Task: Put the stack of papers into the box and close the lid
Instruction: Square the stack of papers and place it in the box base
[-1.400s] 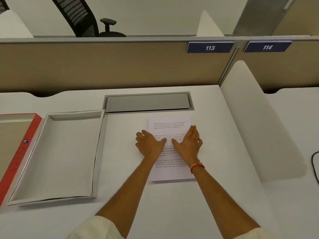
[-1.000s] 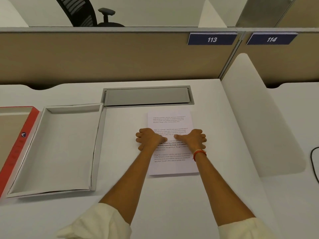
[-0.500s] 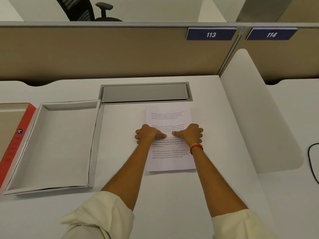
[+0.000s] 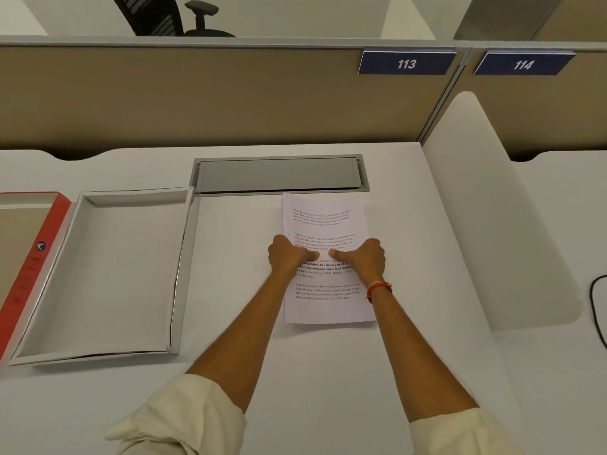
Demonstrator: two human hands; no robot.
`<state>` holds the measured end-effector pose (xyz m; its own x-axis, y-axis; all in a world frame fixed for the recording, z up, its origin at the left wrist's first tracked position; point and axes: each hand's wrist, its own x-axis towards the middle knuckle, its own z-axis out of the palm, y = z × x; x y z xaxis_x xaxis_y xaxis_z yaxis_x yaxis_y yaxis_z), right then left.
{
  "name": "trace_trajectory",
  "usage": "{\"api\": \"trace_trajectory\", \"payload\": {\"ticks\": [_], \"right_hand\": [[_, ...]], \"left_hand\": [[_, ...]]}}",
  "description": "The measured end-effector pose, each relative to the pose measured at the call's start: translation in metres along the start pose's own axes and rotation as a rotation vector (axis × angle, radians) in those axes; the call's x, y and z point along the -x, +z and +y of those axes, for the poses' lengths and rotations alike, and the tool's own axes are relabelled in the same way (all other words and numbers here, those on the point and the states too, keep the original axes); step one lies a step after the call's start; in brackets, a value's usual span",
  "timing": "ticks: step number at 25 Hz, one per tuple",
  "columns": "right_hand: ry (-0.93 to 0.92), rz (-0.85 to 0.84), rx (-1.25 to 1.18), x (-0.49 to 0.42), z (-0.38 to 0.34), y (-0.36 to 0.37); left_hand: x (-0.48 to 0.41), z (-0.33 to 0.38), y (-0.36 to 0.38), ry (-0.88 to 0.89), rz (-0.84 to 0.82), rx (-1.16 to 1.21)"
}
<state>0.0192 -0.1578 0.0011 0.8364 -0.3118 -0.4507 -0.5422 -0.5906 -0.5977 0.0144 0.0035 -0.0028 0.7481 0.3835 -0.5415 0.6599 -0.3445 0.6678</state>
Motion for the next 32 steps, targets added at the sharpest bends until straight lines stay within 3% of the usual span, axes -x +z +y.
{"api": "trace_trajectory", "payload": {"ticks": [7, 13, 19, 32], "right_hand": [[-0.131, 0.231, -0.126, 0.024, -0.026, -0.011], [-0.331, 0.433, -0.431, 0.043, -0.048, -0.027], [-0.455, 0.492, -0.749, 0.052, -0.037, -0.019], [-0.462, 0.442, -0.811, 0.051, -0.014, -0.005]], "left_hand": [[0.018, 0.014, -0.020, 0.095, 0.119, 0.179], [0.052, 0.040, -0.033, 0.394, 0.284, 0.426], [0.070, 0.030, -0.025, 0.555, 0.329, 0.735], [0.071, 0.008, -0.015, 0.600, 0.316, 0.664]]}}
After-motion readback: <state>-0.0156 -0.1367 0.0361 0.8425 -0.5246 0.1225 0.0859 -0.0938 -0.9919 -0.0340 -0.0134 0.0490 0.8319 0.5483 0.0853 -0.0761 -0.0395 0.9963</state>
